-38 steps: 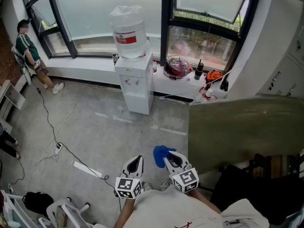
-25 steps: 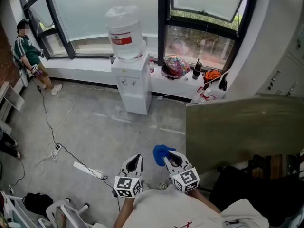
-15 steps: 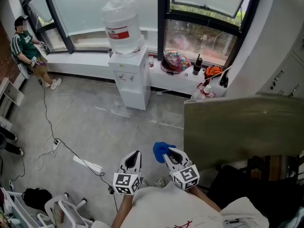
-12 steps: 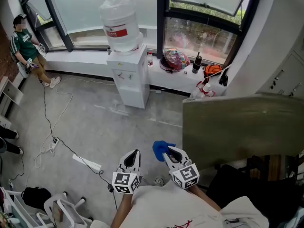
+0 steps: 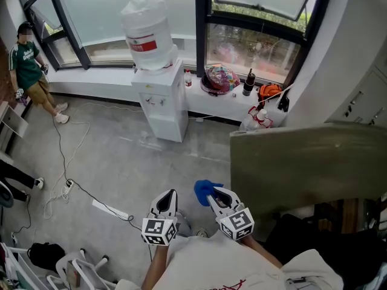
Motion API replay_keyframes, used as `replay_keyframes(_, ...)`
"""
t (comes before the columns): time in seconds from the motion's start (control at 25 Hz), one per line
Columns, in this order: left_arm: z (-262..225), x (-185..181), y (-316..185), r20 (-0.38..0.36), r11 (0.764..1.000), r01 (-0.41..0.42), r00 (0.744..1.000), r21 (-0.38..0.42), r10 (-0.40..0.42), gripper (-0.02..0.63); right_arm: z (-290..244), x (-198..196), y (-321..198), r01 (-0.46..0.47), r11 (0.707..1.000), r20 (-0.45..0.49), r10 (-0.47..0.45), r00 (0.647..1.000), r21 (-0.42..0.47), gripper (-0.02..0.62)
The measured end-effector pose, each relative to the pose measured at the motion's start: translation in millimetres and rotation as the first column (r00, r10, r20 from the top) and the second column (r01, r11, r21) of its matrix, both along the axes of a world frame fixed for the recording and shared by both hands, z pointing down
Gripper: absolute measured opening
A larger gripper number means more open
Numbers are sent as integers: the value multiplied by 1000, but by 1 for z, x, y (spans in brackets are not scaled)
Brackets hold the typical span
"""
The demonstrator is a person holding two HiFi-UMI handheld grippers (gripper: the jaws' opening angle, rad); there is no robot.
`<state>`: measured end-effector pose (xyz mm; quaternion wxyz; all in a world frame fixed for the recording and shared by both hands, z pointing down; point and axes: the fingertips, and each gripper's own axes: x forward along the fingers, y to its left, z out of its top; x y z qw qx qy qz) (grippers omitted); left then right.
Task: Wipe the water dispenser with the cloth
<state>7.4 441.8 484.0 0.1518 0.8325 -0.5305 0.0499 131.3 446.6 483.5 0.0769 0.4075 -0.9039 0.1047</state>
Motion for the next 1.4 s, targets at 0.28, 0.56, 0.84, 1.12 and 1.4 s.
replay_keyframes(0.28,13,-10,-32,1,1000,-2,1000,-14,2,12,6,-8,-32,-8,1000,2,8,1000,2,75)
replay_keyframes(0.56,27,-27,-96,-8,1000,-16,1000,-20,16,12,17,-25,-92,-22,1000,-14,22,1000,-5,75)
replay_keyframes(0.84,30,-65,-190,-24,999,-19,1000,-42,18,12,17,-61,-188,-33,999,-25,33,999,-22,75)
replay_keyframes(1.12,27,-96,-285,-44,997,-37,998,-66,34,12,5,-101,-285,-28,999,-31,27,999,-33,75)
replay_keyframes(1.4,1,-128,-385,-46,997,-63,997,-42,61,12,-16,-138,-388,-41,999,-36,41,999,-9,75)
